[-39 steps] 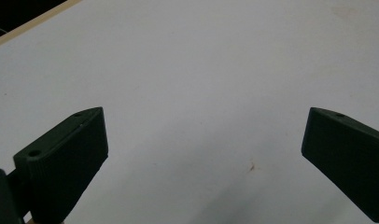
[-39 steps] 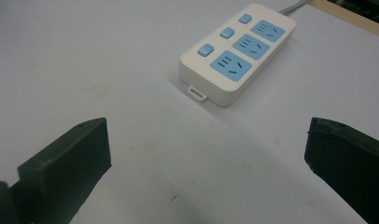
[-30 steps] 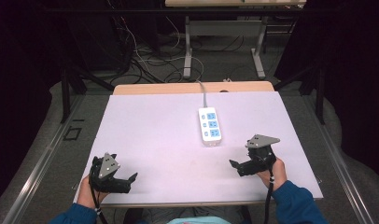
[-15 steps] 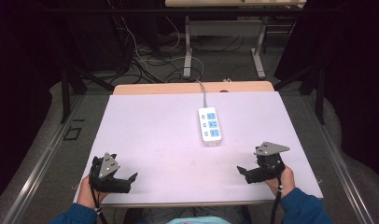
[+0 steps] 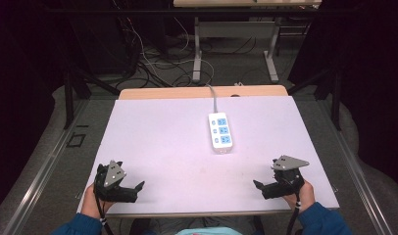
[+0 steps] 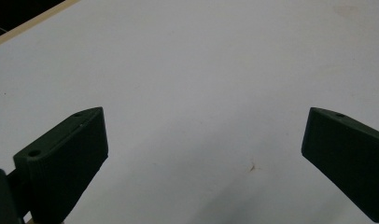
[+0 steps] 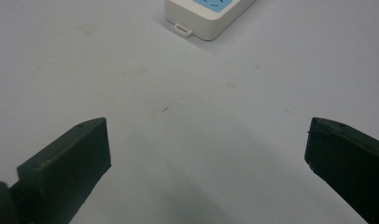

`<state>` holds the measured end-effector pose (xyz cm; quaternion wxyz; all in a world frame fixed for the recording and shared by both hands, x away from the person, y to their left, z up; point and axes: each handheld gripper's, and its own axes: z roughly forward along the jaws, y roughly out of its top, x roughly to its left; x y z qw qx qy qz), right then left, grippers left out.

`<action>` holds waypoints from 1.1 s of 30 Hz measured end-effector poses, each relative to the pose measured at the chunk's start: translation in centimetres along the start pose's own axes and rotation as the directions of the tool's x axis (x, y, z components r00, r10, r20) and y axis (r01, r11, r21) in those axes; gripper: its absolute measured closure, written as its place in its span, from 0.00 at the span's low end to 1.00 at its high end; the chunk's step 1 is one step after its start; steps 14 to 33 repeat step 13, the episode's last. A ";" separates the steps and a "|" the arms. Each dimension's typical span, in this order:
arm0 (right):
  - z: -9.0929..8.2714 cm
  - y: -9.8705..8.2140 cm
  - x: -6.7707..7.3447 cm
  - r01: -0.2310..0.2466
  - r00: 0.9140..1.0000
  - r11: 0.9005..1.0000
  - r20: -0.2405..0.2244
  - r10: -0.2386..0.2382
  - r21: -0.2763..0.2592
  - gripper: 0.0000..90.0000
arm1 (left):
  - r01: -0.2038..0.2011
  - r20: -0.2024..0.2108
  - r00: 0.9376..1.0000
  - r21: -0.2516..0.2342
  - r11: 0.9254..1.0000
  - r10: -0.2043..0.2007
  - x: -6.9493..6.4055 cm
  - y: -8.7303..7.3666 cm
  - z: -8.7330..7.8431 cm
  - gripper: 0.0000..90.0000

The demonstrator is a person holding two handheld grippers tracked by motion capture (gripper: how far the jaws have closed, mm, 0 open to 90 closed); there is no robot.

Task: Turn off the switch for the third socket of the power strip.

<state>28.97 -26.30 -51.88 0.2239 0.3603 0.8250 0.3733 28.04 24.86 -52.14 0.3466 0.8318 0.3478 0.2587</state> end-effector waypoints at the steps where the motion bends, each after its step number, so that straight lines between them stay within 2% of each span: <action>1: -0.1 -0.1 0.1 -0.008 1.000 1.000 0.001 0.008 0.005 0.00 | 0.000 0.000 1.000 0.000 1.000 0.000 0.0 0.0 0.0 0.00; 4: -0.3 -0.4 0.1 -0.005 1.000 1.000 0.003 0.005 -0.001 0.00 | 0.001 0.000 1.000 0.001 1.000 -0.001 0.0 0.0 0.0 0.00; 5: -0.3 -0.4 0.0 0.010 1.000 1.000 0.005 -0.010 0.000 0.00 | 0.001 0.000 1.000 0.000 1.000 -0.001 0.0 0.0 0.0 0.00; 6: -0.5 -0.5 0.1 -0.009 1.000 1.000 0.004 0.009 0.008 0.00 | -0.002 -0.004 1.000 -0.001 1.000 0.002 0.0 0.0 0.0 0.00; 9: -0.6 -0.5 0.0 -0.003 1.000 1.000 0.007 0.003 -0.002 0.00 | -0.013 -0.012 1.000 -0.001 1.000 0.013 0.0 0.0 0.1 0.00; 10: -0.6 -0.5 0.1 -0.015 1.000 1.000 0.004 0.015 -0.003 0.00 | -0.013 -0.011 1.000 -0.001 1.000 0.013 0.0 0.0 0.1 0.00; 11: -0.6 -0.4 -0.1 0.004 1.000 1.000 0.002 -0.004 -0.007 0.00 | -0.013 -0.010 1.000 0.000 1.000 0.013 0.0 0.0 0.1 0.00; 12: -0.6 -0.4 0.0 -0.006 1.000 1.000 0.002 0.006 -0.008 0.00 | -0.002 -0.002 1.000 0.002 1.000 0.002 0.0 0.1 0.1 0.00; 33: -0.7 -0.4 -0.1 -0.007 1.000 1.000 0.009 0.007 -0.017 0.00 | -0.003 -0.004 1.000 0.003 1.000 0.003 0.0 0.1 0.1 0.00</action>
